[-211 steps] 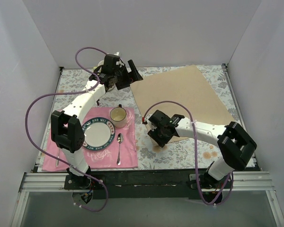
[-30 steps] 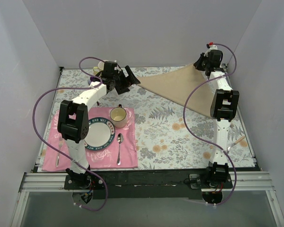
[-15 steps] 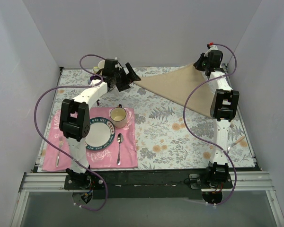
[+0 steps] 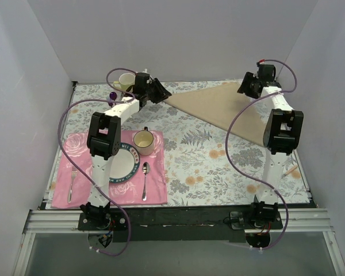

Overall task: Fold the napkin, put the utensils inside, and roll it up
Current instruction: Fold the napkin

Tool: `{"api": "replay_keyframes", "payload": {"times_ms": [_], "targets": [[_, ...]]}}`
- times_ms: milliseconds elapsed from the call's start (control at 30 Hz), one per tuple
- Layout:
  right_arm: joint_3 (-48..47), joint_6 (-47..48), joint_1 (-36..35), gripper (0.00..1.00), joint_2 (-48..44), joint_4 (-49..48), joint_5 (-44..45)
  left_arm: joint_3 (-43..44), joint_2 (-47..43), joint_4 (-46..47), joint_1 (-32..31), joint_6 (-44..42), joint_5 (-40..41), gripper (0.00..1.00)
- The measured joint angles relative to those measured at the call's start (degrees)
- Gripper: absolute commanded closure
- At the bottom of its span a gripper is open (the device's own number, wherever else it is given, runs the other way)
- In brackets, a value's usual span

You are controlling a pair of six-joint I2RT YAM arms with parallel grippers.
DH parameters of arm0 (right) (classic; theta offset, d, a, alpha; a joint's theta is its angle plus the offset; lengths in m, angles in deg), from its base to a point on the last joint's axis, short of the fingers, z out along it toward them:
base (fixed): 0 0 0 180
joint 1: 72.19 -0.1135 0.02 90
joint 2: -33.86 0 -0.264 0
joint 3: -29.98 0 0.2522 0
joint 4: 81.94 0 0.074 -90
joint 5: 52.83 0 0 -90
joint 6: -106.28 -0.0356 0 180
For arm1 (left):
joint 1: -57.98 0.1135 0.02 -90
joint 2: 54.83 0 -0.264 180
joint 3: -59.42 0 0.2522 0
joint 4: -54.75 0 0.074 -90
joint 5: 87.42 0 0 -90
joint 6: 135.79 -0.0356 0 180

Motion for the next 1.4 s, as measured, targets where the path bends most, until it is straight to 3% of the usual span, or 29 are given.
{"api": "replay_keyframes", "payload": {"times_ms": [100, 167, 300, 433, 867, 1167, 1300, 1400], "targets": [[13.9, -1.7, -0.7, 0.40, -9.7, -1.6, -0.1, 3.8, 5.4, 3.1, -0.2, 0.1, 0.3, 0.83], [20.2, -2.4, -2.0, 0.46, -13.6, -1.7, -1.2, 4.5, 7.9, 5.1, -0.3, 0.3, 0.8, 0.90], [26.3, -3.5, -5.0, 0.50, -14.6, -5.6, -3.8, 5.6, 11.1, 7.2, -0.6, 0.6, 2.6, 0.90], [33.2, -4.9, -7.4, 0.62, -16.1, -7.8, -7.5, 7.3, 13.4, 8.2, -0.9, 1.1, 4.9, 0.89], [46.2, -8.5, -5.8, 0.64, -22.1, -13.6, -10.8, 18.1, 19.3, -1.0, -0.9, 5.4, 17.2, 0.86], [61.1, -11.0, 0.3, 0.64, -34.4, -14.6, -5.6, 19.3, 19.9, -4.6, 0.1, 8.8, 18.3, 0.87], [62.8, -10.7, 1.1, 0.63, -39.2, -13.0, -2.3, 21.5, 20.5, -6.4, 0.5, 6.7, 17.3, 0.82], [62.9, -10.5, 2.7, 0.63, -43.2, -12.1, -0.5, 22.4, 20.5, -7.0, 0.5, 4.4, 15.3, 0.69]]}}
